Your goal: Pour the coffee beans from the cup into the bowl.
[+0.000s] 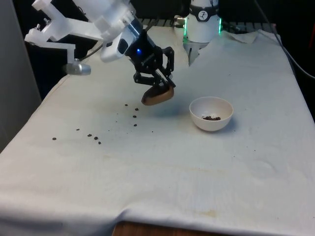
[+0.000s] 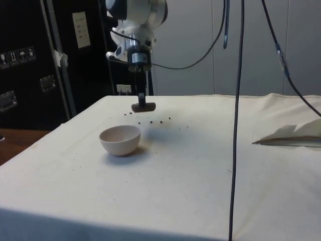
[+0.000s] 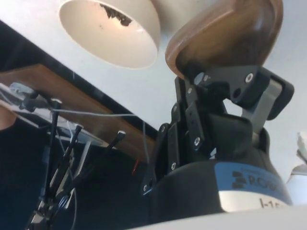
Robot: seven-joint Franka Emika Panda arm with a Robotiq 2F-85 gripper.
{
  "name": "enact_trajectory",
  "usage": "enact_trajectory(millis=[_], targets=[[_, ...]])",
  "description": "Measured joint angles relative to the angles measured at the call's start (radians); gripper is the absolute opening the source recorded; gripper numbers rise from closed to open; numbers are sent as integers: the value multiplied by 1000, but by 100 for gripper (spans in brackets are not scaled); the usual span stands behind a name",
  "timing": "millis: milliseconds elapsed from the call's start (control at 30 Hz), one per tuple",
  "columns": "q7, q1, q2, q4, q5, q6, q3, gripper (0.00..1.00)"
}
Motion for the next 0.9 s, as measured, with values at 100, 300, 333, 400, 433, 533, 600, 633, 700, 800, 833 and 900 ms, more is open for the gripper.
enact_trajectory(millis=[100, 300, 333, 400, 433, 533, 600, 633, 700, 800, 833, 900], targets=[[0, 2, 0, -2, -4, 13, 0, 0], [0, 7, 0, -11, -25, 63, 2, 0], [0, 8, 0, -12, -30, 77, 3, 0], [0, 9, 0, -13, -33, 85, 3, 0], [0, 10, 0, -14, -36, 91, 3, 0], [-1, 12, 0, -19, -41, 115, 4, 0], [-1, 13, 0, -20, -42, 124, 5, 0], [-2, 14, 0, -22, -43, 133, 6, 0], [-6, 14, 0, -28, -47, 163, 9, 0], [-9, 14, 0, -32, -49, 184, 12, 0], [-11, 15, 0, -34, -50, 194, 14, 0], [-17, 15, 0, -42, -50, 226, 17, 0]])
